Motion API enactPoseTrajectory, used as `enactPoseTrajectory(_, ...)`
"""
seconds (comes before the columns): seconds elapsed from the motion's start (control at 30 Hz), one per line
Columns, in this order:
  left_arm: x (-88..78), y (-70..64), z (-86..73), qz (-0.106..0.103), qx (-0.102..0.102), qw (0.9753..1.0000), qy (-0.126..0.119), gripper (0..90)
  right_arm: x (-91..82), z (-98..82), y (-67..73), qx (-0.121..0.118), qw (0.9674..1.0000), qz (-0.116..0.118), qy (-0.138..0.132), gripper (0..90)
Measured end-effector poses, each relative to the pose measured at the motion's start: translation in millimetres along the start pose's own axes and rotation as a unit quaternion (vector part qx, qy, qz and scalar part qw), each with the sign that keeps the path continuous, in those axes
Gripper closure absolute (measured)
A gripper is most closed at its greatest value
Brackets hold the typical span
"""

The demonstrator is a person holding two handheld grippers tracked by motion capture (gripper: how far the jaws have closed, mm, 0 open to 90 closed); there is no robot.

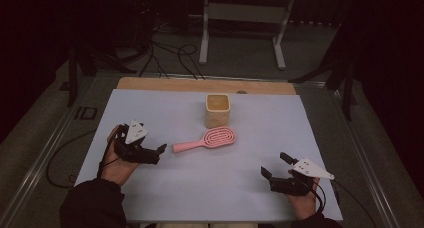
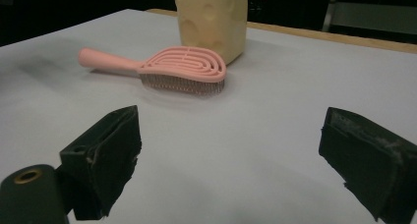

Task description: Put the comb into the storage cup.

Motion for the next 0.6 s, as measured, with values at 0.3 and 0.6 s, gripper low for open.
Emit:
enactPoseTrajectory(0.3, 20.8, -5.6, 2.8, -0.017, 0.025, 0.999, 0.032, 0.2, -0.3, 0.3, -0.4, 0.0, 1.0, 0.001, -0.001, 8.7)
enactPoseTrajectory(0.6, 37.8, -8.6, 4.5, -0.026, 0.036, 0.9977, 0.051, 0.2, -0.2, -0.1, -0.3, 0.001, 1.0, 0.001, 0.001, 8.7)
Point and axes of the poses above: each handheld gripper's, and its own axes: x roughly forward along the jaws, z roughly out of its top, y roughly to its left, the point moved 9 cm from there along x, roughly forward along the jaws, and after that the axes turned 9 degrees about -y, right-handed, at the moved point
